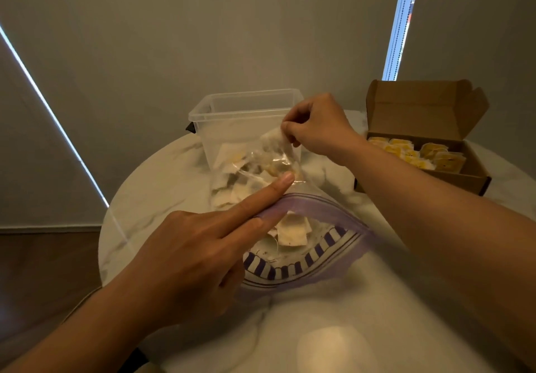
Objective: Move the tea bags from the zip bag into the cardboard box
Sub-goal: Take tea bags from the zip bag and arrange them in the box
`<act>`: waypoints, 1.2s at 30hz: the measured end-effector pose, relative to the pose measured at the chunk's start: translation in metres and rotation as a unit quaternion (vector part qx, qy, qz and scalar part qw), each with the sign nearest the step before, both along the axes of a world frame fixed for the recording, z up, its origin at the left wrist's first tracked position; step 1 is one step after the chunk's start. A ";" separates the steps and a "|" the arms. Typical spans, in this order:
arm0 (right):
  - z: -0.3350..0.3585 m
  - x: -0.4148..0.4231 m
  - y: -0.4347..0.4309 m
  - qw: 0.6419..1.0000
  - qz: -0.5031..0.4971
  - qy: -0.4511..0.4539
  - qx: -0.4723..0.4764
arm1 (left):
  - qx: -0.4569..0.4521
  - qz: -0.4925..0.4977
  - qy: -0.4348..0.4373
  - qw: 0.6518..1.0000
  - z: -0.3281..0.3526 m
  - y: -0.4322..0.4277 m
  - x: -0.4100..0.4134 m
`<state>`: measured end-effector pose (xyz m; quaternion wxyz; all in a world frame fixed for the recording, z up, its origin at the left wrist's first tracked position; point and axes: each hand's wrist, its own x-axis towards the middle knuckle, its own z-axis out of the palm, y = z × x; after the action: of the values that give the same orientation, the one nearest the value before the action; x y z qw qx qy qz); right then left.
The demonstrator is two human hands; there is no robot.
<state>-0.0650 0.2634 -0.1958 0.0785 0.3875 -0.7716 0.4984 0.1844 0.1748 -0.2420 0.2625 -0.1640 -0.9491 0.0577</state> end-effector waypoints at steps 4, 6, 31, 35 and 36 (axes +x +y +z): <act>0.003 -0.001 0.002 0.999 -0.010 -0.012 -0.039 | -0.003 0.007 0.003 1.000 0.001 -0.001 0.000; 0.001 -0.001 0.004 0.999 -0.015 -0.011 -0.031 | -0.003 0.008 0.005 1.000 0.001 0.000 0.000; 0.004 -0.001 0.012 0.989 -0.023 -0.001 -0.148 | 0.008 0.022 0.019 1.000 -0.008 -0.002 -0.002; 0.007 0.004 0.010 0.985 0.018 -0.005 -0.171 | 0.011 0.018 0.034 0.999 -0.012 -0.002 -0.002; 0.008 0.005 0.009 0.984 0.019 0.004 -0.175 | 0.010 0.018 0.037 0.999 -0.013 -0.003 -0.002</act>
<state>-0.0601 0.2729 -0.1882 0.1390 0.3839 -0.6645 0.6259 0.1827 0.1723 -0.2546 0.2977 -0.1423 -0.9422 0.0585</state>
